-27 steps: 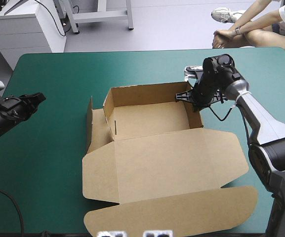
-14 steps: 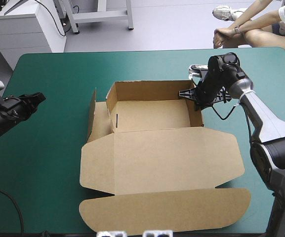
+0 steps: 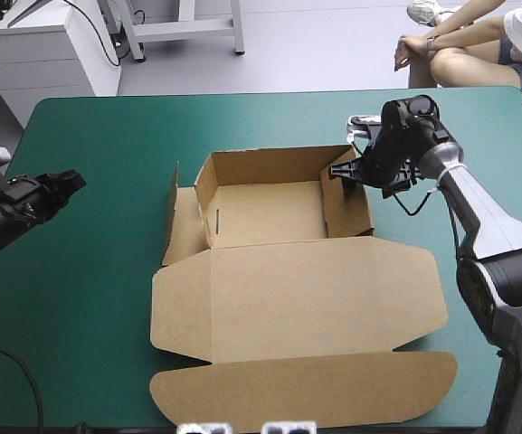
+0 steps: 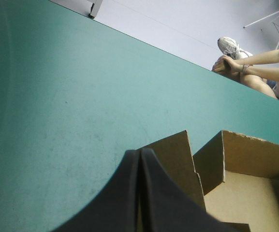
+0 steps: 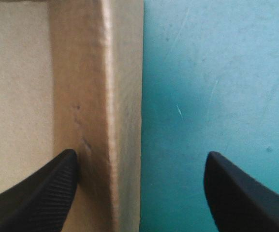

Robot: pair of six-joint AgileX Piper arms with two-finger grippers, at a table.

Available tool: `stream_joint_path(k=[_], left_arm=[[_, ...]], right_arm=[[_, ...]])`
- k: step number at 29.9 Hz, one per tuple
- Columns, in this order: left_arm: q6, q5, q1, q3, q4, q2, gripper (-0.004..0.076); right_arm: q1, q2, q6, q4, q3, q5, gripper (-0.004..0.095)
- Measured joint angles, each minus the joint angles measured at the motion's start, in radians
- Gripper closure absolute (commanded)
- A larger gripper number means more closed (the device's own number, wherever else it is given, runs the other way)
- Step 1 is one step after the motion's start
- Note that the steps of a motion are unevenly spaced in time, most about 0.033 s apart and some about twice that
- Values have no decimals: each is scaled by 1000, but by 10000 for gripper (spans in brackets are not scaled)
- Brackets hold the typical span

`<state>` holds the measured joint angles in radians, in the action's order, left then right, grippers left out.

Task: Fold the box

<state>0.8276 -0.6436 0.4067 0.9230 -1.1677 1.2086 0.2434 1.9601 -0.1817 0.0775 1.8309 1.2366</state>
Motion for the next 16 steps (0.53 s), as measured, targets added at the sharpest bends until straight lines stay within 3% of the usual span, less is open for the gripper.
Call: stream_joint_path(k=[8,16], left_arm=[[1,-6,0,0,0,1,732],[2,-11,0,0,-4,8,732]], right_arm=[[-6,-49,1,33,69,-1,140],[11,-220,24,38,-103,3,140]])
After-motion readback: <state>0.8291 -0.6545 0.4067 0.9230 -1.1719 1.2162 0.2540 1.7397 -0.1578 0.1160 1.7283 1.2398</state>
